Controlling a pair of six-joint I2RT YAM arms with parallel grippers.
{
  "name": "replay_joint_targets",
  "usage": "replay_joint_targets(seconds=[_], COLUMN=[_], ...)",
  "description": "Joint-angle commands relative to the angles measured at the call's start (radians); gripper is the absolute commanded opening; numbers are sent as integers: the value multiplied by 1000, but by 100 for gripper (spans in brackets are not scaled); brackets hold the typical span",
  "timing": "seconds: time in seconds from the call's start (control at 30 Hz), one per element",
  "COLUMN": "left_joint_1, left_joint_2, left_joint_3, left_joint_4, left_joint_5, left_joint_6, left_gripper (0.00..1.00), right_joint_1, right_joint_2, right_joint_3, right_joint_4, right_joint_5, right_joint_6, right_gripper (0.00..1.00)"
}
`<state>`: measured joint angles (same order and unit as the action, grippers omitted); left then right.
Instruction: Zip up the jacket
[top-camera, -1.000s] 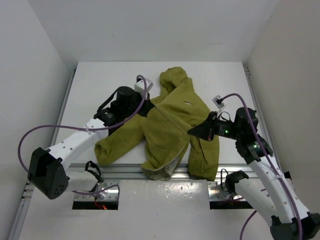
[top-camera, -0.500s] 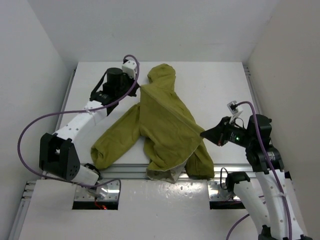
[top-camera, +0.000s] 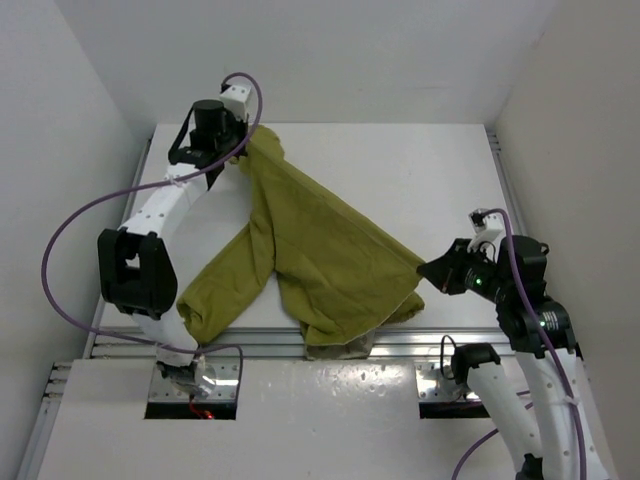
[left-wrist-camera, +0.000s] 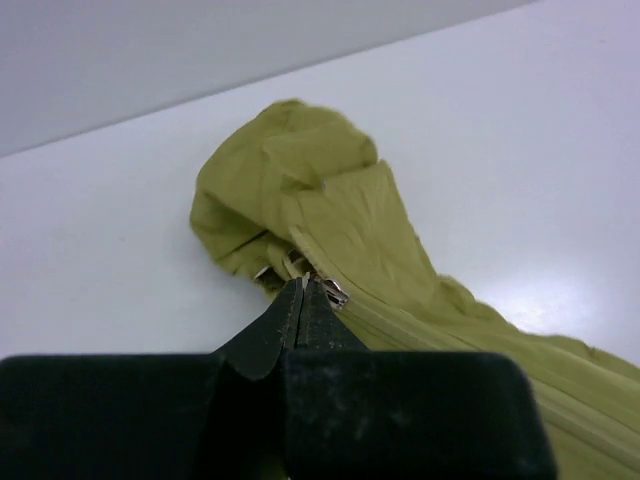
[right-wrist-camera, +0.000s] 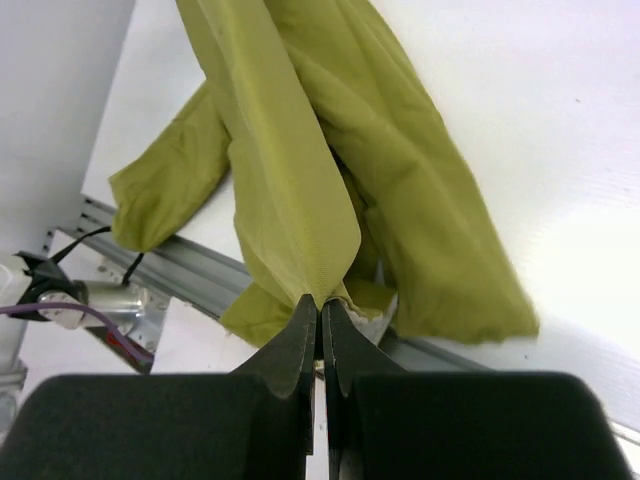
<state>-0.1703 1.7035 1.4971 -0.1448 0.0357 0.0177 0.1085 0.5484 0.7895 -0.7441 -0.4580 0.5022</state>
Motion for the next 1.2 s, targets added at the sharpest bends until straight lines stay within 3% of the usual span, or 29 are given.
replay_joint_targets(seconds=[0.0, 0.23, 0.53, 0.97, 1.03, 1.07, 1.1, 1.13, 1.17], left_joint_1=[78, 123, 163, 153, 153, 144, 144, 144, 144], left_joint_2=[53, 159, 202, 182, 160, 136, 124, 110, 78], left_joint_3=[116, 245, 298, 393, 370, 353, 324, 306, 289], left_joint_4=[54, 33, 42, 39, 30, 30, 30, 30, 39], left_joint_5=[-142, -191, -195, -66, -30, -17, 15, 15, 35], left_joint_6=[65, 119, 148, 113, 113, 113, 122, 122, 110], left_gripper=[0, 0, 0, 0, 0, 6, 15, 27, 46], right_joint_1=[-3, -3, -3, -1, -3, -3, -6, -6, -6], right_joint_2=[-13, -11, 2, 214, 234, 245, 254, 254, 252], right_joint_3=[54, 71, 71, 128, 151, 157, 162, 166, 175], right_joint_4=[-77, -92, -90, 265, 269, 273, 272, 272, 275], right_joint_5=[110, 170, 191, 407, 430, 430, 442, 453, 455], right_joint_6=[-17, -25, -18, -48, -48, -57, -59, -62, -71], right_gripper=[0, 0, 0, 0, 21, 38, 63, 71, 76])
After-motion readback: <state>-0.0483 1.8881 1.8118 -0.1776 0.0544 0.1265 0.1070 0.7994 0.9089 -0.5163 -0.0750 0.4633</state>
